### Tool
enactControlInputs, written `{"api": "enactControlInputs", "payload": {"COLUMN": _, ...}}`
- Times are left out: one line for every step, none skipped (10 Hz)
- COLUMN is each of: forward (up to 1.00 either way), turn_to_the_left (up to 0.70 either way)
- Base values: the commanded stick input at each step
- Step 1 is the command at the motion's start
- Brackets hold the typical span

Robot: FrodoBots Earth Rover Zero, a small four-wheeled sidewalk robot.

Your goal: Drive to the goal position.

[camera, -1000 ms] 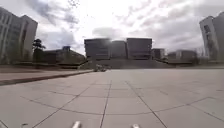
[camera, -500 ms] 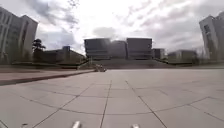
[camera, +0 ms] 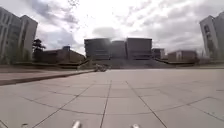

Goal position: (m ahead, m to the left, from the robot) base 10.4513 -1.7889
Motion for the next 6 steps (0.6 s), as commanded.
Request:
{"api": "enactControlInputs", "payload": {"forward": 0.06, "turn_to_the_left": 0.0}}
{"api": "enactControlInputs", "payload": {"forward": 0.06, "turn_to_the_left": 0.0}}
{"api": "enactControlInputs", "payload": {"forward": 0.06, "turn_to_the_left": 0.0}}
{"api": "enactControlInputs", "payload": {"forward": 0.06, "turn_to_the_left": 0.0}}
{"api": "enactControlInputs", "payload": {"forward": 0.06, "turn_to_the_left": 0.0}}
{"api": "enactControlInputs", "payload": {"forward": 0.06, "turn_to_the_left": 0.0}}
